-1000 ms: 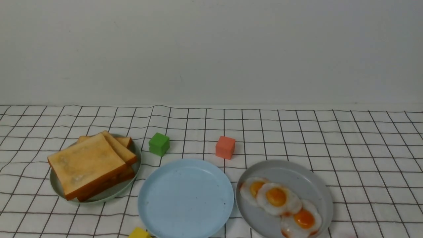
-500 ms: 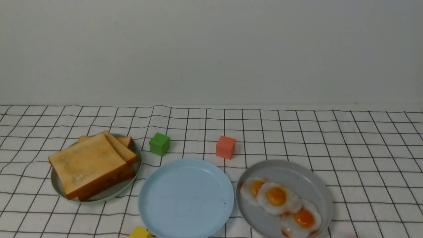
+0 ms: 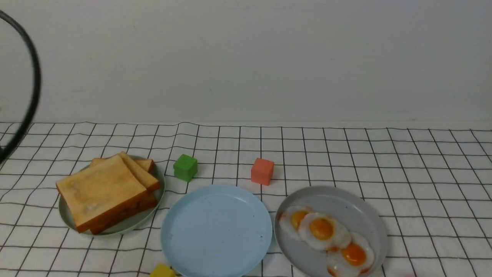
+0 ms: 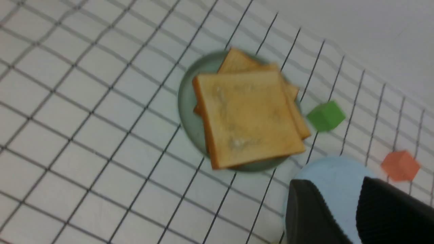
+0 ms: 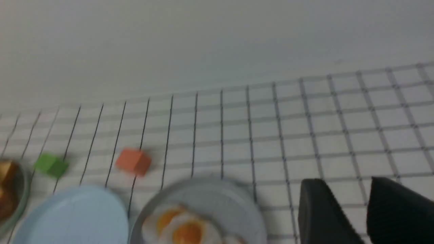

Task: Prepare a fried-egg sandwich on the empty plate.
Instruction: Use the left arm to grab a slice of bread

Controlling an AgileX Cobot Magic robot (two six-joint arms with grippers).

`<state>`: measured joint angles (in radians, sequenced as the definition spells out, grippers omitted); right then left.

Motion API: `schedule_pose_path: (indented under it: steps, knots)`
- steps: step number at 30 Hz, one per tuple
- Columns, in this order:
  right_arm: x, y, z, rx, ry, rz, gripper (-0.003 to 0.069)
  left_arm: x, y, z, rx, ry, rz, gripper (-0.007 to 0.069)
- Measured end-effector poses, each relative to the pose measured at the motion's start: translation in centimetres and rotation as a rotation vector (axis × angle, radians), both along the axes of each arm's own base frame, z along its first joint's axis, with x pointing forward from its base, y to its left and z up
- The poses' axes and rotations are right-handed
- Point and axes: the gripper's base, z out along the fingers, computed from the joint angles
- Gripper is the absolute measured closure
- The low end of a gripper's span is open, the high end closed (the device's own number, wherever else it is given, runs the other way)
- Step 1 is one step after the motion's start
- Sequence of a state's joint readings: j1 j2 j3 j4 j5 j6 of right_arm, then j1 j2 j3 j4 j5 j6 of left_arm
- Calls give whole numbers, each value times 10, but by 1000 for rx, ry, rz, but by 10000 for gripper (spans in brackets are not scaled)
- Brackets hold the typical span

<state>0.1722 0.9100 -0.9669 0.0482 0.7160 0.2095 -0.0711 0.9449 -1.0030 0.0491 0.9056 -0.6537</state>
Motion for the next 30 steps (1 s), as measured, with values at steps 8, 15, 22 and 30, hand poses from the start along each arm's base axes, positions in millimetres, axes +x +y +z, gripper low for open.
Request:
schedule_pose_path:
  steps: [8,15,22,30]
  knots:
    - [19,58,-42,-6,281,372,413,42,-6,-36,-89,186,-79,387]
    - [20,77,-54,-104,306,565,410,72,41,-69,-186,281,-10,385]
    - [19,77,-54,-112,302,574,407,104,59,-110,-232,337,-25,301]
    - [18,77,-55,-115,317,581,407,133,63,-145,-255,305,-59,149]
